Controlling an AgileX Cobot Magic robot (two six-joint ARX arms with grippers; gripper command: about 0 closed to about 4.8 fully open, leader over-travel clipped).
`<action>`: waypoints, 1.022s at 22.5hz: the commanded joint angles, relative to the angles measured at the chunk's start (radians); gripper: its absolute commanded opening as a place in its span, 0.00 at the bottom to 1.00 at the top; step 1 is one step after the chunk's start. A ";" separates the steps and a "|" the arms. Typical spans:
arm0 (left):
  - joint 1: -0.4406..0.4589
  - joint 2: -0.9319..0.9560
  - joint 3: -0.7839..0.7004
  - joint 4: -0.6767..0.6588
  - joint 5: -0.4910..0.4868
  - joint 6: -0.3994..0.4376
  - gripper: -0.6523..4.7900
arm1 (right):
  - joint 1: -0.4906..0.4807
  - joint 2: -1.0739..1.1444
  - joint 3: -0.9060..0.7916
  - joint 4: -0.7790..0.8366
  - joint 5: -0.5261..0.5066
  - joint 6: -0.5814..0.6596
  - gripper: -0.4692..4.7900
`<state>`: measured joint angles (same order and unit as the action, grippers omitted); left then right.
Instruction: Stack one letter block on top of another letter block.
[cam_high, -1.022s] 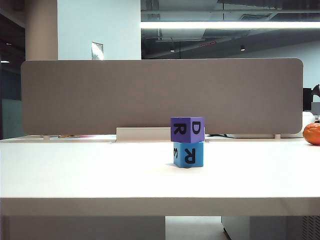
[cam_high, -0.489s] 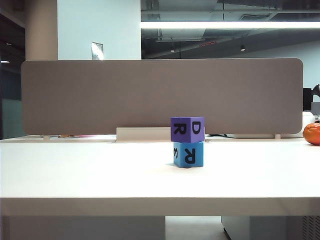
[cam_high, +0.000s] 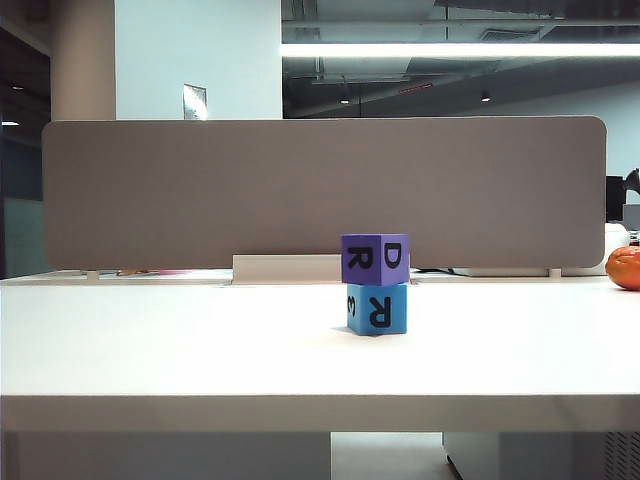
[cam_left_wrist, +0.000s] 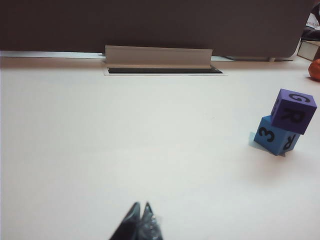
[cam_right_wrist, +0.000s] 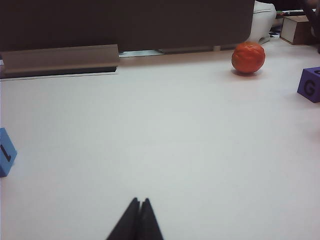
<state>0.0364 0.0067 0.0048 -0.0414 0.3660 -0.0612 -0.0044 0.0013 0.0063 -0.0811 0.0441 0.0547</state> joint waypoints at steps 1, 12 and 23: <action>0.001 0.000 0.005 0.013 0.005 0.000 0.11 | 0.000 -0.002 -0.006 0.008 -0.002 -0.003 0.07; 0.001 -0.003 0.003 0.012 -0.274 0.024 0.11 | 0.000 -0.002 -0.006 0.008 -0.002 -0.003 0.07; 0.001 -0.003 0.003 0.021 -0.366 0.042 0.11 | 0.000 -0.002 -0.006 0.008 -0.002 -0.003 0.07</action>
<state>0.0360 0.0032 0.0048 -0.0402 0.0040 -0.0345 -0.0040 0.0013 0.0063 -0.0811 0.0441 0.0547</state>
